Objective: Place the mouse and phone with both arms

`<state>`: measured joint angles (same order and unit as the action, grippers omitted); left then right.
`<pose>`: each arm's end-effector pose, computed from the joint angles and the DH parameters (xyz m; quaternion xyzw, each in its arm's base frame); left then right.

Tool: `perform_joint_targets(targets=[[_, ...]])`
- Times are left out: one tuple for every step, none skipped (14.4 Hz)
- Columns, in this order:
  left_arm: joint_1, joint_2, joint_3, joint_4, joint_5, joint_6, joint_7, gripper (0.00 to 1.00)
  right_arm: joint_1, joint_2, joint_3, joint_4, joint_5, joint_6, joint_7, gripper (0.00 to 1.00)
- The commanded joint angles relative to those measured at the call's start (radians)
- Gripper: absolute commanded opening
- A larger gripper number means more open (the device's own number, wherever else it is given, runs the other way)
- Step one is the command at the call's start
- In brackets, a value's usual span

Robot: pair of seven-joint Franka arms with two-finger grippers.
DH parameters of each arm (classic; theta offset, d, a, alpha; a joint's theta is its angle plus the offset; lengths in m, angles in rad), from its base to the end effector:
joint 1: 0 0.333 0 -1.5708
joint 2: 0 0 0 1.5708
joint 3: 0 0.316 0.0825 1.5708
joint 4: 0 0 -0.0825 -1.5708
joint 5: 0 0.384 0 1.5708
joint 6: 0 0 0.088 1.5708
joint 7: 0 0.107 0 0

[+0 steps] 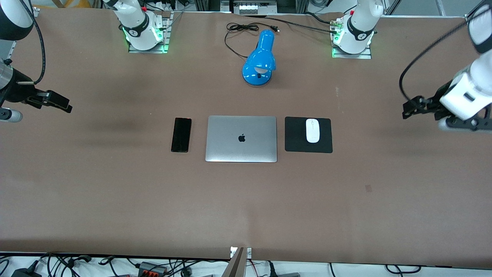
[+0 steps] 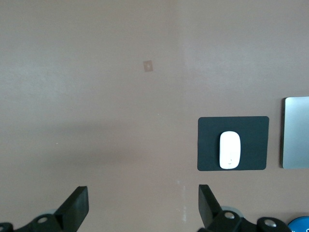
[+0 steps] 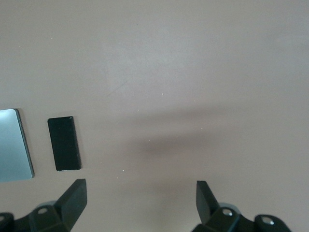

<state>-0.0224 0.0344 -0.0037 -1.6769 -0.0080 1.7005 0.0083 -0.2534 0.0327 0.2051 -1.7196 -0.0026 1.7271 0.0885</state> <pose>0.5717 -0.0157 0.5659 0.9998 -0.0167 -0.0054 0.0040 0.5698 -0.0293 0.5492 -0.9976 0.0681 0.0123 0.0018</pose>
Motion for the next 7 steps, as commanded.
perform_joint_targets(targets=[[-0.004, -0.045, -0.007, -0.043, -0.009, -0.065, -0.019, 1.0, -0.007, 0.007, 0.004, 0.023, 0.012, -0.021, -0.023, 1.0], [-0.002, -0.044, -0.007, -0.04, -0.007, -0.065, -0.019, 1.0, -0.007, 0.007, 0.004, 0.021, 0.012, -0.02, -0.019, 1.0], [-0.002, -0.042, -0.009, -0.04, -0.007, -0.065, -0.022, 1.0, -0.009, 0.007, 0.004, 0.021, 0.012, -0.021, -0.019, 1.0], [-0.004, -0.044, -0.01, -0.04, -0.007, -0.065, -0.024, 1.0, -0.009, 0.007, 0.004, 0.021, 0.012, -0.02, -0.019, 1.0], [-0.005, -0.042, -0.01, -0.038, -0.009, -0.064, -0.024, 1.0, -0.009, 0.007, 0.004, 0.021, 0.012, -0.02, -0.019, 1.0], [-0.004, -0.039, -0.01, -0.029, -0.01, -0.055, -0.024, 1.0, -0.009, 0.007, 0.004, 0.021, 0.012, -0.02, -0.019, 1.0], [0.001, -0.034, -0.009, -0.017, -0.013, -0.056, -0.007, 1.0, -0.009, 0.007, 0.004, 0.021, 0.012, -0.02, -0.019, 1.0]])
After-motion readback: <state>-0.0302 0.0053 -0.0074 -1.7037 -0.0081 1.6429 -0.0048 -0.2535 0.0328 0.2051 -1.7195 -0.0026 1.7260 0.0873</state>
